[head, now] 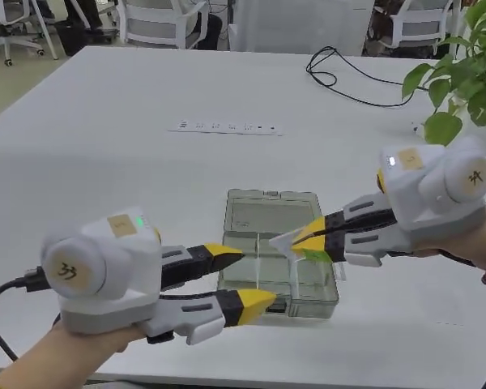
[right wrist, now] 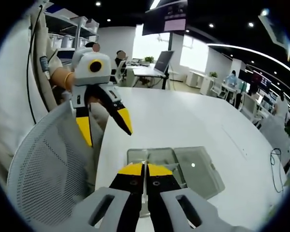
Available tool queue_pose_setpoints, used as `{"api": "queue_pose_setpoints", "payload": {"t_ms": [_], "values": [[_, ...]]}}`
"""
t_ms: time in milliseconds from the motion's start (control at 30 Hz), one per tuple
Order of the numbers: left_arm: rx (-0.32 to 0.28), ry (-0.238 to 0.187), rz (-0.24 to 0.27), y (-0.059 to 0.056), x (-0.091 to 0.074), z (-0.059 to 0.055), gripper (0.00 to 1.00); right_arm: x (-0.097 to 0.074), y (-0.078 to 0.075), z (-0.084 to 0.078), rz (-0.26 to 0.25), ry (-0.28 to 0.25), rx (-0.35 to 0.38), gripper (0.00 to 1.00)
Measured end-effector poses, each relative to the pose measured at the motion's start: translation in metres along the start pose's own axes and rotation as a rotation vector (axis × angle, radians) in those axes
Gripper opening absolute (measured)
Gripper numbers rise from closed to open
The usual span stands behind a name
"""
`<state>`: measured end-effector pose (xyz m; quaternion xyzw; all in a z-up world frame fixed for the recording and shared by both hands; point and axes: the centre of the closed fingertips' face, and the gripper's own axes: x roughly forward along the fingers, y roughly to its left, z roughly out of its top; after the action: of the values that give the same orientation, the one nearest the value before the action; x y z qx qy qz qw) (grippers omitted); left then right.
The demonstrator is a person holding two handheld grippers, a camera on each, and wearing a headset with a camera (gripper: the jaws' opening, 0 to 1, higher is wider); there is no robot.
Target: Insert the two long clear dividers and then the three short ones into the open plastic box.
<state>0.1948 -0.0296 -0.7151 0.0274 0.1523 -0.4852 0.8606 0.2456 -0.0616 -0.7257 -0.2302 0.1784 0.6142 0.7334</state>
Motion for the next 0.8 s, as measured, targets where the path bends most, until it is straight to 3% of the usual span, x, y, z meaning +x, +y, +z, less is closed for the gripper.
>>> {"api": "queue_pose_setpoints", "payload": {"t_ms": [433,800], "values": [[-0.031,-0.004,0.07,0.012,-0.001,-0.004,0.63,0.01,-0.013,-0.019,-0.058,0.052,0.044,0.02],[-0.051,-0.009,0.099,0.016,-0.001,-0.006,0.74,0.016,-0.023,-0.03,-0.074,0.052,0.101,0.02]]}}
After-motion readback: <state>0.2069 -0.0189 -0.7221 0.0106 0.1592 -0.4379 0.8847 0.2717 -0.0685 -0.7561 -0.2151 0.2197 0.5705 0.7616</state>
